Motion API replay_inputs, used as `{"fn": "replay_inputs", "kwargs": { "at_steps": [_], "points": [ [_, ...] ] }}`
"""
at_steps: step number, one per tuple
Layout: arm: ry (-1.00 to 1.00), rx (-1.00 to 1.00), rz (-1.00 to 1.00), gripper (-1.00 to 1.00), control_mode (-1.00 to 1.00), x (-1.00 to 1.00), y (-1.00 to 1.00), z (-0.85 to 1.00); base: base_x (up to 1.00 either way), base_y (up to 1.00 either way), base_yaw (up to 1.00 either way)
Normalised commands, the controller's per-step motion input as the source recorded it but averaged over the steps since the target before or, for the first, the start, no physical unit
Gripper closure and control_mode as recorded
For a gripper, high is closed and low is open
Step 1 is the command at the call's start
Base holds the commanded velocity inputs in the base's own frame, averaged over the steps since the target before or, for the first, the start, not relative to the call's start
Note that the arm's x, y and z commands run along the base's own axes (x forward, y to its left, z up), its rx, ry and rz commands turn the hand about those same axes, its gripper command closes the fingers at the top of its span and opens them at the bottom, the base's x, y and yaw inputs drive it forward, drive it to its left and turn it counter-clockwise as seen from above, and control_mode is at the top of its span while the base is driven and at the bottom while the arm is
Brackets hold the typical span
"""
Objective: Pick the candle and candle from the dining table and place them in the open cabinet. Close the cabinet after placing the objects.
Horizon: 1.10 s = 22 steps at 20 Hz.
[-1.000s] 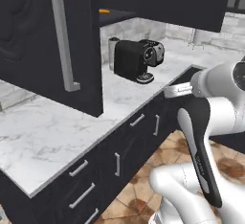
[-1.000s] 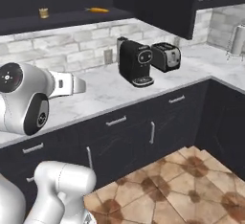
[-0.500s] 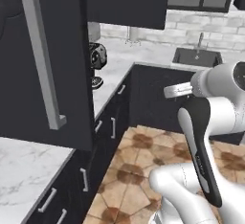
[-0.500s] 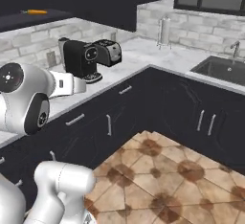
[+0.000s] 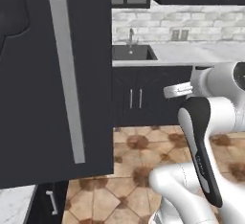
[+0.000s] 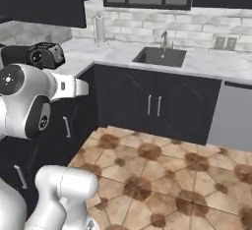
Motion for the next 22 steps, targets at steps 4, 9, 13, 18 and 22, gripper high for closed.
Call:
{"fn": "replay_inputs", "kwargs": {
  "at_steps": [4,9,13,18,22],
  "points": [
    [0.00,0.00,0.00,-1.00,1.00,0.00,0.00,0.00,-0.41,0.46,-0.56],
    [0.00,0.00,0.00,-1.00,1.00,0.00,0.00,0.00,-0.70,0.10,-0.42],
    [0.00,0.00,0.00,-1.00,1.00,0.00,0.00,0.00,-0.88,-0.08,-0.30],
    [0.00,0.00,0.00,-1.00,1.00,0.00,0.00,0.00,-0.89,-0.18,-0.23],
    [0.00,0.00,0.00,-1.00,1.00,0.00,0.00,0.00,-0.97,-0.12,-0.15]
  ]
}}
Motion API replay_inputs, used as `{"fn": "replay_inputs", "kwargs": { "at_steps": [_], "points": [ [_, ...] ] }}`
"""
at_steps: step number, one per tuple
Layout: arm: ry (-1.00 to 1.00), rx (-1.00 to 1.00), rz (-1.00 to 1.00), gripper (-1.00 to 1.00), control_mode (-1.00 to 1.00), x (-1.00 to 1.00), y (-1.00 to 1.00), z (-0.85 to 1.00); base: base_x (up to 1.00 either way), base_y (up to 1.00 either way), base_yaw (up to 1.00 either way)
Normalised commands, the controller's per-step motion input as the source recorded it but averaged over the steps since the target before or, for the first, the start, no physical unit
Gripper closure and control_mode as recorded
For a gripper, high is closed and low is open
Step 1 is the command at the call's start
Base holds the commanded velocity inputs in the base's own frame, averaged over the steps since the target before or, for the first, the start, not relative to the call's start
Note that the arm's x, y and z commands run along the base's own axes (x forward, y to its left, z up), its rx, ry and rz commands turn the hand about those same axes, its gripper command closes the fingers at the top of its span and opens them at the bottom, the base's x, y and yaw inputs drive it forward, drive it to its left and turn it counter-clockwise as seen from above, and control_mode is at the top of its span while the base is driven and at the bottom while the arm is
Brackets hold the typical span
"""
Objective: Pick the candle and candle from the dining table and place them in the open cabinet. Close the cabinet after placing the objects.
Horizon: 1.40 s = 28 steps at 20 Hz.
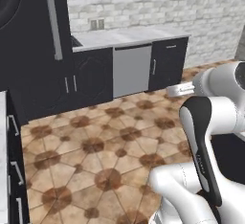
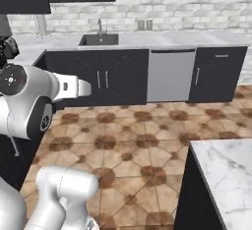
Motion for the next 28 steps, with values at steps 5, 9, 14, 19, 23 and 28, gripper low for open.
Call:
{"fn": "replay_inputs", "kwargs": {
  "at_steps": [5,9,14,19,23,28],
  "points": [
    [0.00,0.00,0.00,-1.00,1.00,0.00,0.00,0.00,-0.99,-0.16,-0.12],
    [0.00,0.00,0.00,-1.00,1.00,0.00,0.00,0.00,-1.00,-0.28,-0.10],
    [0.00,0.00,0.00,-1.00,1.00,0.00,0.00,0.00,-0.99,-0.32,-0.08],
    [0.00,0.00,0.00,-1.00,1.00,0.00,0.00,0.00,-0.57,-0.39,-0.02],
    [0.00,0.00,0.00,-1.00,1.00,0.00,0.00,0.00,-0.10,-0.44,0.00],
    [0.00,0.00,0.00,-1.00,1.00,0.00,0.00,0.00,0.10,-0.37,0.00]
  ]
}}
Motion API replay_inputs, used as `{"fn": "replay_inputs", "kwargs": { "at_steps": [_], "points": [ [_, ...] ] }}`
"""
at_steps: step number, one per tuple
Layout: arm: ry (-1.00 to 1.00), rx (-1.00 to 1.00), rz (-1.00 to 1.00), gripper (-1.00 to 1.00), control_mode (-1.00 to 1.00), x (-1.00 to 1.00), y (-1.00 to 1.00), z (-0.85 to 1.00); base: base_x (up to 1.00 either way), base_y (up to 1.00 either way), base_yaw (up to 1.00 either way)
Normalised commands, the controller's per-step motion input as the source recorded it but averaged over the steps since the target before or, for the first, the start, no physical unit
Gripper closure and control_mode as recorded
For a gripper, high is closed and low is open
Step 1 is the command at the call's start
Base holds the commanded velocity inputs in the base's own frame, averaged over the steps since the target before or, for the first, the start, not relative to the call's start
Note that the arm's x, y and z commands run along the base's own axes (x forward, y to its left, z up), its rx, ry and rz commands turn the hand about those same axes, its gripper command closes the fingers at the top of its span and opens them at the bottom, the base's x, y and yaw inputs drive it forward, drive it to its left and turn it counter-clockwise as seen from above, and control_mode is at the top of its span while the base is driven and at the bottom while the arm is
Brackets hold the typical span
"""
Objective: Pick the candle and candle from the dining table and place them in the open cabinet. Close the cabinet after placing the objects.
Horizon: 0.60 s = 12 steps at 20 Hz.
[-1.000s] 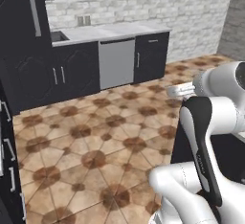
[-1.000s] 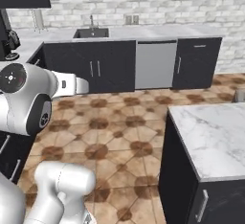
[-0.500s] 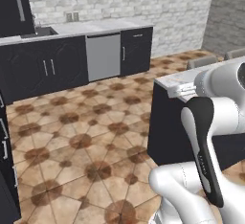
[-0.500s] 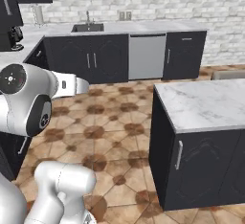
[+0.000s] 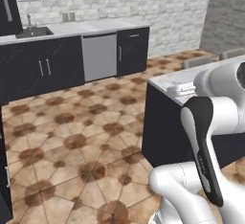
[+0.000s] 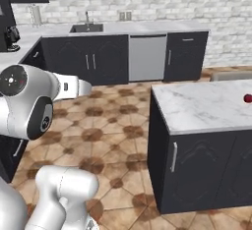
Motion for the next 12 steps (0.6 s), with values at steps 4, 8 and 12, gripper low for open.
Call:
{"fn": "replay_inputs", "kwargs": {
  "at_steps": [4,8,12],
  "points": [
    [0.00,0.00,0.00,-1.00,1.00,0.00,0.00,0.00,0.20,-0.56,0.00],
    [0.00,0.00,0.00,-1.00,1.00,0.00,0.00,0.00,0.32,-0.74,0.00],
    [0.00,0.00,0.00,-1.00,1.00,0.00,0.00,0.00,0.48,-0.75,0.00]
  ]
}}
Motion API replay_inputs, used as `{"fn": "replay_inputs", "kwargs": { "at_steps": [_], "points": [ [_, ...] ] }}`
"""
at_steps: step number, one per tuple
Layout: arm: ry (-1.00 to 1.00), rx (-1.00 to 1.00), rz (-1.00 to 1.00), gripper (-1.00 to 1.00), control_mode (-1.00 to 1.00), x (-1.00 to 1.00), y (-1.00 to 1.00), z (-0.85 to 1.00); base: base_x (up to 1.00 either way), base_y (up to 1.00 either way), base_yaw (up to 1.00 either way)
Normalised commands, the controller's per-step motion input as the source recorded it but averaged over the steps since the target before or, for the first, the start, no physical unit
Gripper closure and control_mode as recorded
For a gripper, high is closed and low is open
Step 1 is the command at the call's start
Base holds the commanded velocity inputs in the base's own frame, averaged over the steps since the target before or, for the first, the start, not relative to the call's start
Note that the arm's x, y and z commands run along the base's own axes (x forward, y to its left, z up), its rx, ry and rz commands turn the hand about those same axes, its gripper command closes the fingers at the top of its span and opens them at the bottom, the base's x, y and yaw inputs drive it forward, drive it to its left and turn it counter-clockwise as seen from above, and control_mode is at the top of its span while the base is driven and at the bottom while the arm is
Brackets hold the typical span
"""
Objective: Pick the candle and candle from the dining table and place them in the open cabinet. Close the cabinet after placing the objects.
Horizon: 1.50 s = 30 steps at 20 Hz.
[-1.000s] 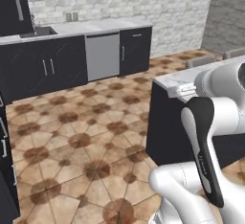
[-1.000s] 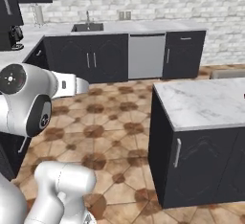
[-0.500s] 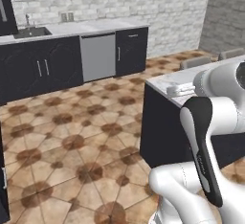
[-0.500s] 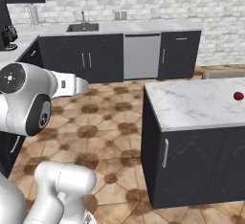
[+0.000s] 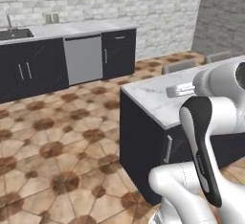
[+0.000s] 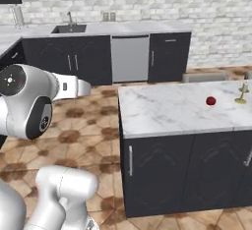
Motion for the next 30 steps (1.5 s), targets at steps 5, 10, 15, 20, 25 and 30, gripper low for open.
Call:
{"fn": "replay_inputs", "kwargs": {
  "at_steps": [5,10,15,20,25,30],
  "points": [
    [0.00,0.00,0.00,-1.00,1.00,0.00,0.00,0.00,0.43,-0.73,0.00],
    [0.00,0.00,0.00,-1.00,1.00,0.00,0.00,0.00,0.42,-0.69,0.00],
    [0.00,0.00,0.00,-1.00,1.00,0.00,0.00,0.00,0.57,-0.58,0.03],
    [0.00,0.00,0.00,-1.00,1.00,0.00,0.00,0.00,0.65,-0.47,0.05],
    [0.00,0.00,0.00,-1.00,1.00,0.00,0.00,0.00,0.63,-0.50,0.07],
    [0.00,0.00,0.00,-1.00,1.00,0.00,0.00,0.00,0.50,-0.59,0.14]
  ]
}}
